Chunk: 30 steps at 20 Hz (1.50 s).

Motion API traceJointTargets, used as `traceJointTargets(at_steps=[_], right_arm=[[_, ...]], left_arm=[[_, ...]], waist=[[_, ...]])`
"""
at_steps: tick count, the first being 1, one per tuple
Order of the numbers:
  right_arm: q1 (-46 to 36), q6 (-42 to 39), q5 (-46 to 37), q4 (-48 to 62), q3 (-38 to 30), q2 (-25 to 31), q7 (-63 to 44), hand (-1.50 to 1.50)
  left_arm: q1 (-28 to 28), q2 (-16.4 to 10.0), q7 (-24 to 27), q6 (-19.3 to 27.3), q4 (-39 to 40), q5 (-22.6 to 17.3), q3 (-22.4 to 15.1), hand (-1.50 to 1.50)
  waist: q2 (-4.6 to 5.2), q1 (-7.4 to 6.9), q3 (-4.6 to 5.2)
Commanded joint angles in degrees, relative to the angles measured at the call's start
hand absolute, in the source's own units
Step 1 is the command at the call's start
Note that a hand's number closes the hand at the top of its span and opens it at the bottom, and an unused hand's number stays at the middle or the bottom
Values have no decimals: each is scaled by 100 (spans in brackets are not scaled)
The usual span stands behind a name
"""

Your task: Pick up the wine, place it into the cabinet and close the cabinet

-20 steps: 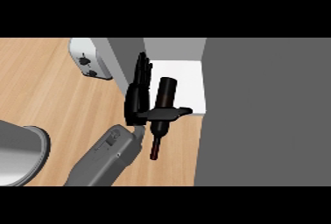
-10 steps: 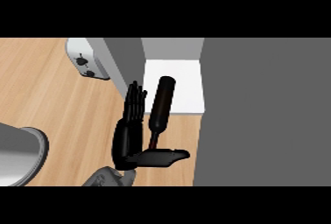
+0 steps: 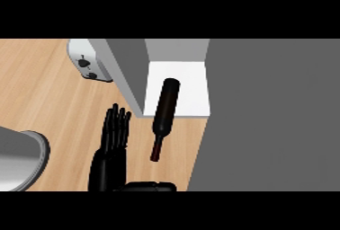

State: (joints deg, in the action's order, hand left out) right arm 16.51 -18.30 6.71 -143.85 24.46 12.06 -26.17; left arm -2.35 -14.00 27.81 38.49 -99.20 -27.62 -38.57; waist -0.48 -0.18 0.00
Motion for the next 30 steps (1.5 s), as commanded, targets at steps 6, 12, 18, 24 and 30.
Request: traceJointTargets(at_steps=[6, 12, 18, 24, 30], right_arm=[[-9, -58, 82, -1240, 1382, 35, -793, 150], [-521, 184, -286, -692, 1842, -364, -857, 150], [-990, 548, -175, -222, 2236, -925, -1328, 150], [-2232, 1807, -599, 646, 2840, -1187, -1390, 150], [-3970, 3115, -605, 1728, 2655, -1194, -1173, 150]], left_arm=[[1100, -1082, 63, -475, -1035, -222, 377, -150], [1684, -1513, 146, -681, -1721, -412, 715, -150], [2051, -1821, 350, -1271, -1686, -898, 1336, -150], [2532, -2206, 409, -1703, -2013, -1237, 1858, -150], [2956, -2554, 482, -2405, -2203, -1606, 2256, -150]], waist=[[-14, -52, 23], [-19, -120, 27], [-6, -158, 36], [-10, -244, 39], [10, -363, 37]])
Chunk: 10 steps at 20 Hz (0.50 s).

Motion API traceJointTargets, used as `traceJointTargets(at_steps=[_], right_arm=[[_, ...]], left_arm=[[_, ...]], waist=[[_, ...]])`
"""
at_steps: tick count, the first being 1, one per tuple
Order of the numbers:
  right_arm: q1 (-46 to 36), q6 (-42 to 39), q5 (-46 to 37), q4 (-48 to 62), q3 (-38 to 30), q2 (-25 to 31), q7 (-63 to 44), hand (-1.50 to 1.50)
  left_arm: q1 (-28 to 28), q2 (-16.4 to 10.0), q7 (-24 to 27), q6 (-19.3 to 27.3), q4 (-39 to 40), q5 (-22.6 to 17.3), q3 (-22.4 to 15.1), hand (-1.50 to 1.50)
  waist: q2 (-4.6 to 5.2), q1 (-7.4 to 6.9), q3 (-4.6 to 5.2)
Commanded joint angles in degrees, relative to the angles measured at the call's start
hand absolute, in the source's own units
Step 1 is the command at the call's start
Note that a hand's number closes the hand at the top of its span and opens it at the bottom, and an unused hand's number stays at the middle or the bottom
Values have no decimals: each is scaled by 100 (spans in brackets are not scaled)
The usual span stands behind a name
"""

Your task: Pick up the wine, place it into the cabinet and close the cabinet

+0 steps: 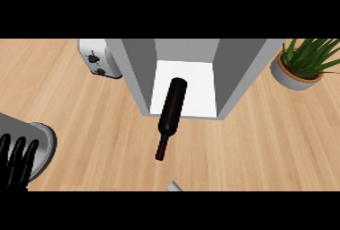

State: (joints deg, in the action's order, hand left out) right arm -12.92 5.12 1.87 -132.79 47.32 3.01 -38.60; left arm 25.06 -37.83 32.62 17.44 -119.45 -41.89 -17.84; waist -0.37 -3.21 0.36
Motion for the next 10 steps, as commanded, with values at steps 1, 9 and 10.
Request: traceJointTargets(at_steps=[1, 9, 10], right_arm=[[-1162, 893, 30, 631, 366, -286, -19, 150], [-3455, 1667, 1170, 2404, -598, -294, 5, 150], [-3815, 1750, 1391, 2660, -710, -295, 25, 150]], left_arm=[[186, -240, 128, -636, 227, -431, 560, -150], [492, -544, 79, -1264, 130, -855, 1186, -150], [159, -446, 21, -1233, 422, -959, 1249, -150]], waist=[[10, -44, 10], [50, -190, -6], [74, -86, -6]])
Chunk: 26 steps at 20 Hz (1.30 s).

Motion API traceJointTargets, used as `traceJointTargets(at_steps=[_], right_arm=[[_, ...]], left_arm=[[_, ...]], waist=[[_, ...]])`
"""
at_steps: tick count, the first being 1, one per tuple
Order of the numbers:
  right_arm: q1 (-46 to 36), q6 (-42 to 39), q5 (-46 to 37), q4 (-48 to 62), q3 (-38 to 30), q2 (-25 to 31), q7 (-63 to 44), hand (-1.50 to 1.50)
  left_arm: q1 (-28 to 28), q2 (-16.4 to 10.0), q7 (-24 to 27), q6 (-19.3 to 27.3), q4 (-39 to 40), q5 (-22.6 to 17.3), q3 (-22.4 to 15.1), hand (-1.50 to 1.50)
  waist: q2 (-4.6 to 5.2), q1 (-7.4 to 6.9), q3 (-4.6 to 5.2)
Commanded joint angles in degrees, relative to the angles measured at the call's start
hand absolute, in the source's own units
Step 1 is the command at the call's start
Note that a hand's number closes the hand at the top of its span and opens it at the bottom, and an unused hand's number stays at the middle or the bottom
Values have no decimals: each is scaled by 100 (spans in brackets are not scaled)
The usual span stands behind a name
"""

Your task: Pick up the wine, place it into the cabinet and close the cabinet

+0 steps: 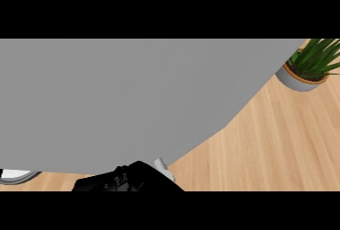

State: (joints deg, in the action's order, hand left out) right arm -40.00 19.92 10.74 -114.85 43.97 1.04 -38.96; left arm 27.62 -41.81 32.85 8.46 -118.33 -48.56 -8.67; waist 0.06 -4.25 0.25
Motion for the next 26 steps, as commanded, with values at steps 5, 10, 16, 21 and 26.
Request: traceJointTargets(at_steps=[5, 10, 16, 21, 26], right_arm=[[-2496, 450, 1152, 2210, -866, -101, 446, 150], [-3005, -195, 2295, 3562, -1166, -103, 1064, 150], [-3184, -1992, 3873, 4279, -1175, -104, 555, 150], [-3341, -2145, 3722, 5653, -1556, -104, 1590, 150], [-3497, -2197, 3021, 6634, -1936, 76, 2478, 150]], left_arm=[[154, -218, -134, -547, 123, -509, 690, -150], [-10, -404, -366, -703, 132, -772, 1056, -150], [98, -405, -251, -1008, 308, -739, 1220, -150], [-122, -297, -426, -910, 504, -874, 1352, -150], [-37, -377, -523, -904, 411, -983, 1657, -150]], waist=[[24, -61, -6], [88, -102, -11], [92, -123, -10], [74, 126, -14], [109, 86, -13]])
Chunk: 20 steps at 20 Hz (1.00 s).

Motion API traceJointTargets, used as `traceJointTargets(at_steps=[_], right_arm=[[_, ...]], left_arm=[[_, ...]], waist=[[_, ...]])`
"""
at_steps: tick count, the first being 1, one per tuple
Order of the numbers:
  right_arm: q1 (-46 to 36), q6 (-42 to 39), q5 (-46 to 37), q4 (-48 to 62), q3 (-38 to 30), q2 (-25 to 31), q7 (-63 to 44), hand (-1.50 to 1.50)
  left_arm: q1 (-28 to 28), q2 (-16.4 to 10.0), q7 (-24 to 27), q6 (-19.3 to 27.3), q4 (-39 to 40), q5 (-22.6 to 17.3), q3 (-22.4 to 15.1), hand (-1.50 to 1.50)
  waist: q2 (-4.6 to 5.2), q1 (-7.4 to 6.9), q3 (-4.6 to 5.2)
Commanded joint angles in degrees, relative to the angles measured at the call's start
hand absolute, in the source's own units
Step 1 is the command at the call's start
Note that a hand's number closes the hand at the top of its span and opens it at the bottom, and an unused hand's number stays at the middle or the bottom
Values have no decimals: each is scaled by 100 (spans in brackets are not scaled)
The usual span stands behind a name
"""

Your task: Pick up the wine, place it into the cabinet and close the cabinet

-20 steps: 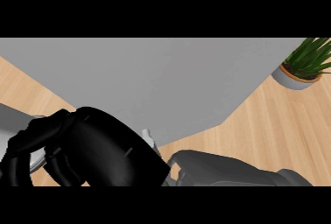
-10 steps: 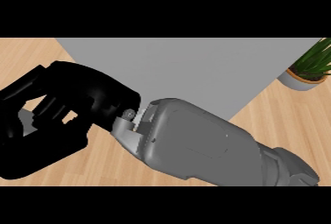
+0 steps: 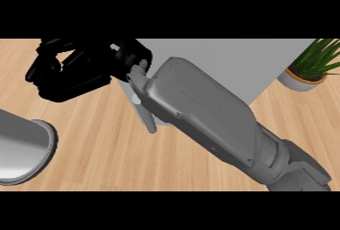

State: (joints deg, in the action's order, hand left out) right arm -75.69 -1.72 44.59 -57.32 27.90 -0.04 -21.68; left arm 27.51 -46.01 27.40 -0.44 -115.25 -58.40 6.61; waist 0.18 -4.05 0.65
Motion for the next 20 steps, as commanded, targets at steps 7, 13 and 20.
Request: traceJointTargets(at_steps=[7, 13, 20], right_arm=[[186, -80, -329, 1406, -518, 657, 1131, 150], [335, -66, -299, 1607, -566, 844, 1491, 150], [320, -61, -142, 1675, -472, 860, 1736, 150]], left_arm=[[88, 43, -151, -135, -146, -57, 33, -150], [-106, 41, -265, -109, -331, -119, -118, -150], [-247, 22, -499, -38, -526, -266, -305, -150]], waist=[[124, 119, -56], [205, 312, -60], [218, 380, -65]])
